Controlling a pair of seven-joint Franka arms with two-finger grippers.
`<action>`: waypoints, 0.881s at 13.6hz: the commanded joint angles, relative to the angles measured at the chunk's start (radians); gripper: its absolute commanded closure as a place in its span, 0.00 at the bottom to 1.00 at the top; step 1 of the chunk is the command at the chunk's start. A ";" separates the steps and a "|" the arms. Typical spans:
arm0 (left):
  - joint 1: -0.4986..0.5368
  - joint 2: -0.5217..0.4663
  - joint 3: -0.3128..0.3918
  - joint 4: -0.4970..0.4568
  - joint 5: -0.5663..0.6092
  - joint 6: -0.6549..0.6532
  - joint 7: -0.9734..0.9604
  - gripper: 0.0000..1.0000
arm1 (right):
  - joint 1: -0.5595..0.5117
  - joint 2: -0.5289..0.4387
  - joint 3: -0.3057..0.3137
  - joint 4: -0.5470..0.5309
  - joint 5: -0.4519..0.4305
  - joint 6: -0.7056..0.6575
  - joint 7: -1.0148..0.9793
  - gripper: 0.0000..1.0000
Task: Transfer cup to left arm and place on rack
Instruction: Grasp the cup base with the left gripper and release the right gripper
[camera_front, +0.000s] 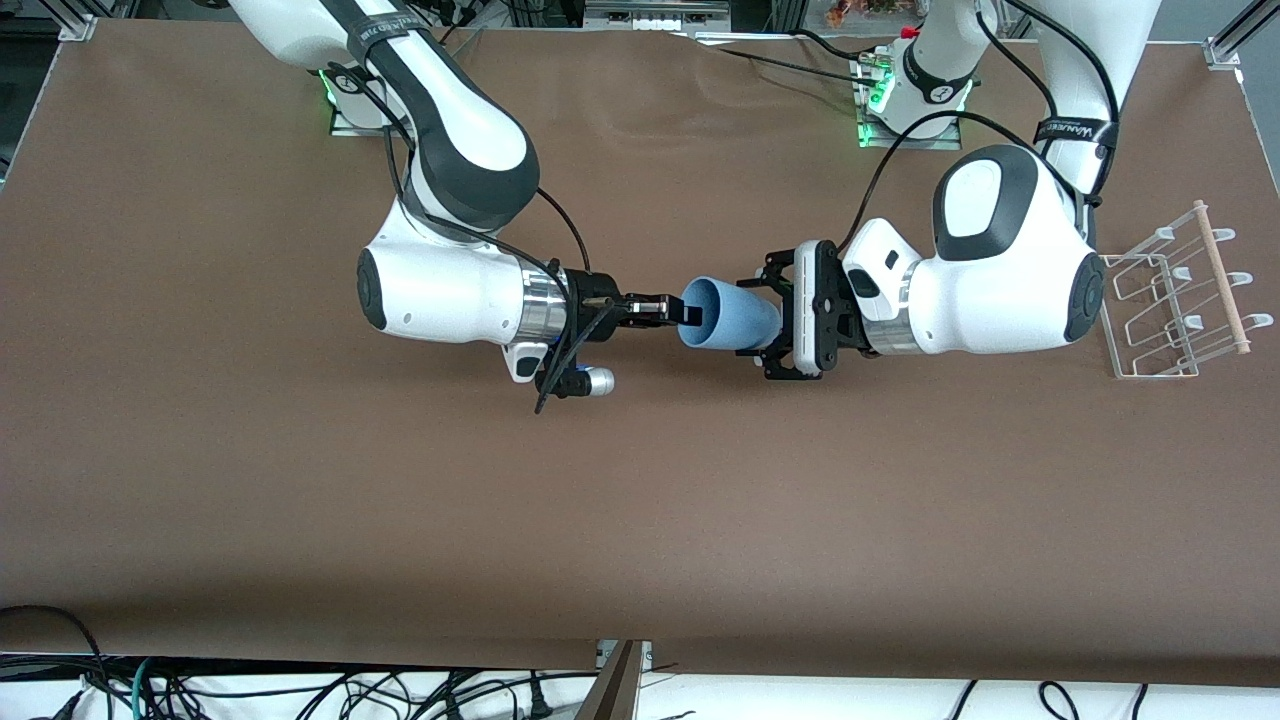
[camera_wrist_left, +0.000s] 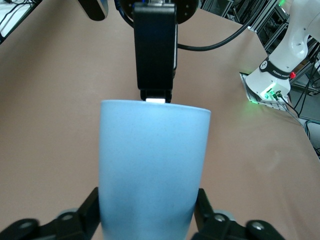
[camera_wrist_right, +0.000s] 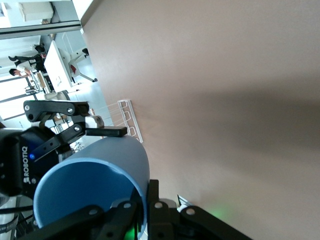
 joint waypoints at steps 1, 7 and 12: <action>-0.022 0.005 0.004 0.009 -0.029 0.012 0.057 1.00 | -0.003 0.019 0.009 0.040 0.021 0.010 0.007 1.00; -0.016 -0.006 0.005 0.014 -0.018 -0.003 0.046 1.00 | -0.018 0.014 0.006 0.040 0.021 -0.002 0.004 0.00; -0.002 -0.063 0.017 0.031 0.104 -0.080 0.041 1.00 | -0.087 -0.006 0.005 0.040 0.019 -0.057 0.001 0.00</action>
